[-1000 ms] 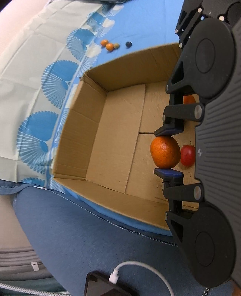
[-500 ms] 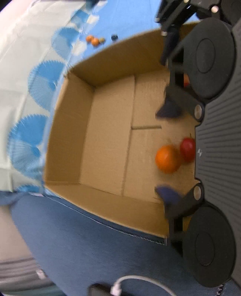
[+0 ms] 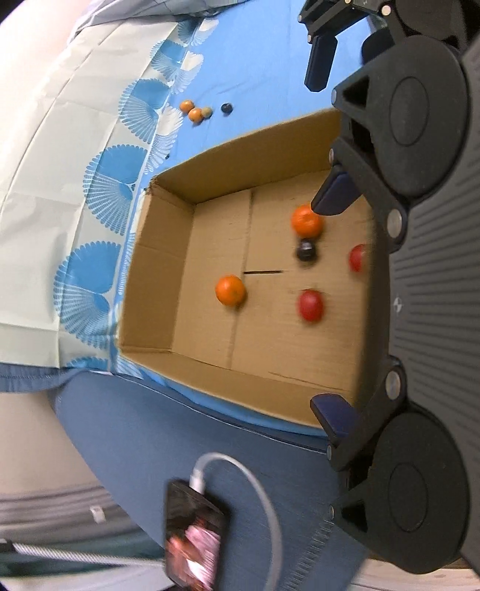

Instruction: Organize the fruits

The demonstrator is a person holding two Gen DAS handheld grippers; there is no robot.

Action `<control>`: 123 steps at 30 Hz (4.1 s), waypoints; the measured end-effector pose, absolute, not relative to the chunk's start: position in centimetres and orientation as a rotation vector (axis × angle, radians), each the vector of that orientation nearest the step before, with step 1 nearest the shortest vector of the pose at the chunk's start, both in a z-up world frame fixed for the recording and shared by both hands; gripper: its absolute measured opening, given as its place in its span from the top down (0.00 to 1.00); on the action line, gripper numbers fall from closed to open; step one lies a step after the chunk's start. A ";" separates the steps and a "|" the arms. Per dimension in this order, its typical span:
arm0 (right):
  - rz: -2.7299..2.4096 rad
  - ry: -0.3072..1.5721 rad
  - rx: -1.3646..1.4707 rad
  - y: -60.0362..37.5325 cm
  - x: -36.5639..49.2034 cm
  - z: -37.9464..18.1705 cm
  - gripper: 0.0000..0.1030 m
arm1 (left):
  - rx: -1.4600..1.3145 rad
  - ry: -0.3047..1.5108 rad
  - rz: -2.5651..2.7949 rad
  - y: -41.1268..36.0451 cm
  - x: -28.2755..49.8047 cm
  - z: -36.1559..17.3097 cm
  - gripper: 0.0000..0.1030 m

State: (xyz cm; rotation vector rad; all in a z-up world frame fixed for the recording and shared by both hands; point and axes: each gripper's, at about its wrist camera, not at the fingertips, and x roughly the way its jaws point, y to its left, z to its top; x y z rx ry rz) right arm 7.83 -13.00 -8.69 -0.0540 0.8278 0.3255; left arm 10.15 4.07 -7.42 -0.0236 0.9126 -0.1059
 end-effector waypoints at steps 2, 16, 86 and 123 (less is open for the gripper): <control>0.315 0.836 -0.032 -13.1 6.5 -8.1 0.01 | -0.030 0.912 -0.103 4.3 8.5 -6.8 0.00; 0.256 0.670 -0.049 -13.1 -1.9 -3.2 0.01 | -0.028 0.790 -0.100 3.5 0.1 -2.3 0.00; 0.225 0.632 0.030 -15.3 -3.6 -3.0 0.01 | 0.005 0.766 -0.109 1.3 -0.8 -1.2 0.00; -0.273 0.606 0.126 -39.8 6.0 -8.9 0.01 | 0.096 0.853 -0.381 -21.7 21.2 -2.4 0.00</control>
